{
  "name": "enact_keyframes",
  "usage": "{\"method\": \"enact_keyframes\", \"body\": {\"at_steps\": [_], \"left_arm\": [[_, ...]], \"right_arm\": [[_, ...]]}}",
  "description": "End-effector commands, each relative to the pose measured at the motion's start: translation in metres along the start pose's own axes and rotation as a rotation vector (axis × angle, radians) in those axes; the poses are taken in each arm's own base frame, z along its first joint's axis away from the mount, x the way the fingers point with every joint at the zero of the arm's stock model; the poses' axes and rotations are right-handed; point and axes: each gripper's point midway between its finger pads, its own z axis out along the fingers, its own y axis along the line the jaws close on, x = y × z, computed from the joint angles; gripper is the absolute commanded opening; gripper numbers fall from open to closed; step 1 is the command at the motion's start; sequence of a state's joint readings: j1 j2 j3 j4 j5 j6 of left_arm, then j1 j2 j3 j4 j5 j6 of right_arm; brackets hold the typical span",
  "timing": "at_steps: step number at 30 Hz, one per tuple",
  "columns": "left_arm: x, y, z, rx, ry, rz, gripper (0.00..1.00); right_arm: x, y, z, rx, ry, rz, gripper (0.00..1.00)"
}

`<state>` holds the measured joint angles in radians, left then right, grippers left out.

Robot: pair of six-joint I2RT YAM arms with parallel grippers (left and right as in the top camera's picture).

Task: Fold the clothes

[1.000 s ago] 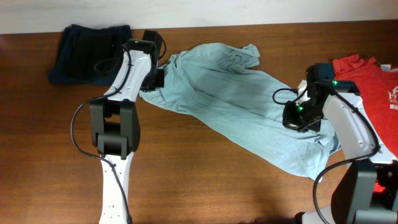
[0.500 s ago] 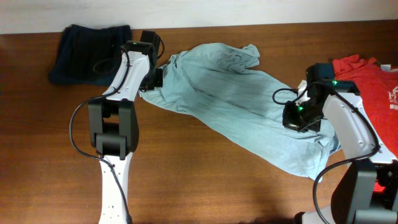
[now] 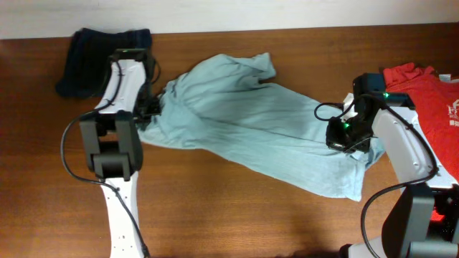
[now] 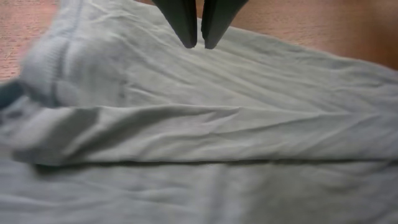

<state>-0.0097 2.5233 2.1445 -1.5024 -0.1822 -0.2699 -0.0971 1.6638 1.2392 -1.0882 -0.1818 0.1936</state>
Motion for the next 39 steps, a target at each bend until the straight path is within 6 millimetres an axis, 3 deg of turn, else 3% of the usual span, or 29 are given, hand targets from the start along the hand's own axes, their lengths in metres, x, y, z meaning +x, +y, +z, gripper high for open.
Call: {"method": "enact_keyframes", "body": {"at_steps": [1, 7, 10, 15, 19, 24, 27, 31, 39], "left_arm": [[0.020, 0.008, 0.036, -0.026, 0.157, -0.031, 0.01], [0.030, 0.010, 0.013, -0.029, 0.149, -0.033, 0.00], [0.023, 0.005, -0.035, 0.014, -0.014, -0.043, 0.00], [0.013, -0.011, -0.132, 0.110, -0.353, -0.035, 0.01], [0.008, -0.029, -0.187, 0.189, -0.562, -0.019, 0.08], [0.012, -0.057, -0.185, 0.238, -0.551, 0.034, 0.07], [0.012, -0.068, -0.182, 0.230, -0.549, 0.067, 0.07], [0.014, -0.076, -0.183, 0.232, -0.558, 0.082, 0.07], [0.012, -0.077, -0.173, 0.210, -0.540, 0.103, 0.07]], "right_arm": [[0.004, -0.001, 0.005, 0.012, 0.018, -0.010, 0.11], [0.004, -0.001, 0.005, 0.014, 0.022, -0.007, 0.11], [0.002, -0.004, 0.005, 0.022, 0.011, -0.001, 0.11], [-0.007, -0.038, 0.000, 0.112, -0.026, 0.160, 0.11], [-0.007, -0.061, 0.000, 0.121, -0.016, 0.232, 0.11], [-0.003, -0.090, 0.009, 0.163, 0.013, 0.354, 0.12], [0.004, -0.101, 0.024, 0.170, 0.051, 0.407, 0.21], [0.008, -0.113, 0.040, 0.184, 0.066, 0.456, 0.25], [0.009, -0.136, 0.039, 0.179, 0.047, 0.561, 0.30]]}}
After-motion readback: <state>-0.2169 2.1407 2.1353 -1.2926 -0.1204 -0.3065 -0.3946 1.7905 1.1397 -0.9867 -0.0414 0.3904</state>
